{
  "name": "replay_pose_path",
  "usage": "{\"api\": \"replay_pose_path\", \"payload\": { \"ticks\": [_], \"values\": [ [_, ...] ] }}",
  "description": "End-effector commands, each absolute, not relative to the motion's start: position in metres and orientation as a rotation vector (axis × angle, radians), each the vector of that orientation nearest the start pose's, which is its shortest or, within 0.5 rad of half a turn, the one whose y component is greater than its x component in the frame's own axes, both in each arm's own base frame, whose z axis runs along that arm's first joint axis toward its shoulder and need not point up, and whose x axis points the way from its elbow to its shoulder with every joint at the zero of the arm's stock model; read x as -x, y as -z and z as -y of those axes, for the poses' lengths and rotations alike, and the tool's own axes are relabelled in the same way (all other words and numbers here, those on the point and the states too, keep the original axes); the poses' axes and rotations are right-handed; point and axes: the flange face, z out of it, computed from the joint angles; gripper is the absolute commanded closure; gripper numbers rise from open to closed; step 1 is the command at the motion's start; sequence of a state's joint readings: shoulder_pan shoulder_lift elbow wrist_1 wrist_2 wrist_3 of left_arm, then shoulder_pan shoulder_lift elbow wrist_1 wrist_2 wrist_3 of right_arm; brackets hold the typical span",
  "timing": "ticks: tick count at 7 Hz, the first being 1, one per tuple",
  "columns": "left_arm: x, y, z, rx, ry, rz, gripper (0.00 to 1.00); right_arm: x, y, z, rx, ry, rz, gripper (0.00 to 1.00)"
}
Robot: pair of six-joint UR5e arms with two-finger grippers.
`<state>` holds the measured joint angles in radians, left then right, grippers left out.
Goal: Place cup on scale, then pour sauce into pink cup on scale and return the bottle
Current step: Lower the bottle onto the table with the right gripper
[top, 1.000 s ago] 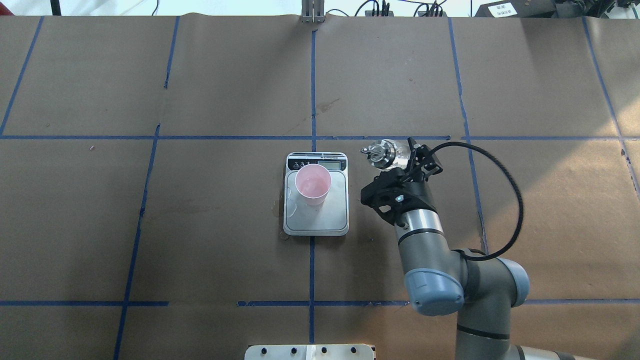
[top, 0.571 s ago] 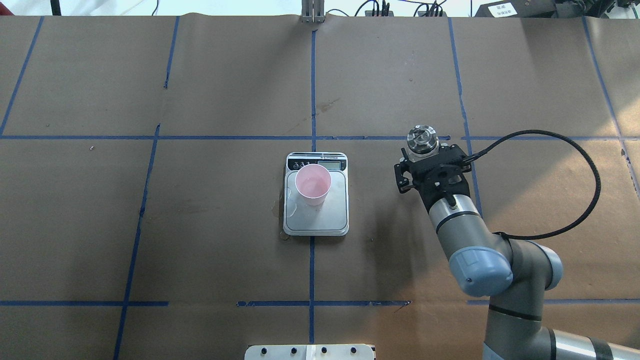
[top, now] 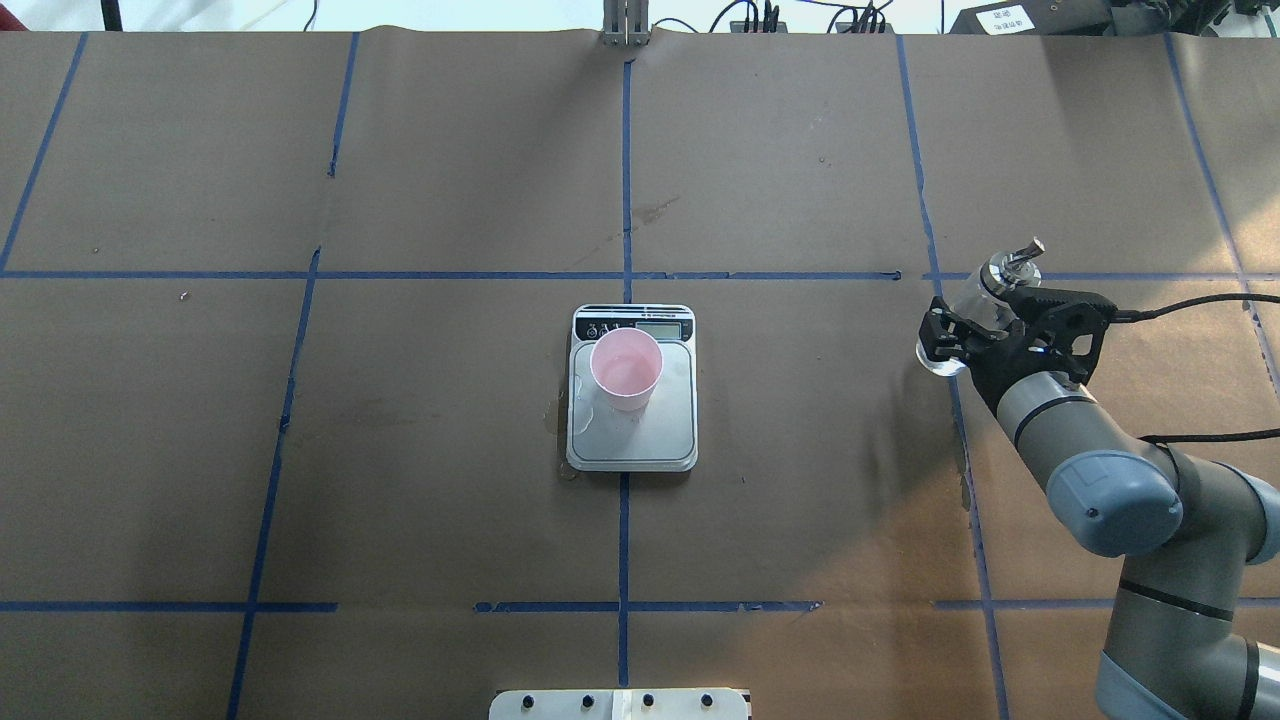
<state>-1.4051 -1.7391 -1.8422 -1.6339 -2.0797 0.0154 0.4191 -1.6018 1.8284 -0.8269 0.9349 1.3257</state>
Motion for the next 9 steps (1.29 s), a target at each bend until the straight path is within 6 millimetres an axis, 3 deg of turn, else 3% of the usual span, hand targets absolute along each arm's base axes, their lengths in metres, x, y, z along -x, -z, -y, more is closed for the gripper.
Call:
{"api": "replay_pose_path", "payload": {
  "ticks": [1,2,9],
  "values": [
    [-0.007,-0.440,0.560,-0.461,-0.302,-0.536,0.00,0.364,-0.487,0.375,-0.890,-0.469,0.630,1.00],
    [-0.008,-0.440,0.560,-0.459,-0.303,-0.536,0.00,0.370,-0.499,0.379,-0.910,-0.471,0.596,1.00],
    [-0.008,-0.441,0.560,-0.459,-0.303,-0.536,0.00,0.387,-0.484,0.372,-0.907,-0.458,0.635,0.97]
  ]
}}
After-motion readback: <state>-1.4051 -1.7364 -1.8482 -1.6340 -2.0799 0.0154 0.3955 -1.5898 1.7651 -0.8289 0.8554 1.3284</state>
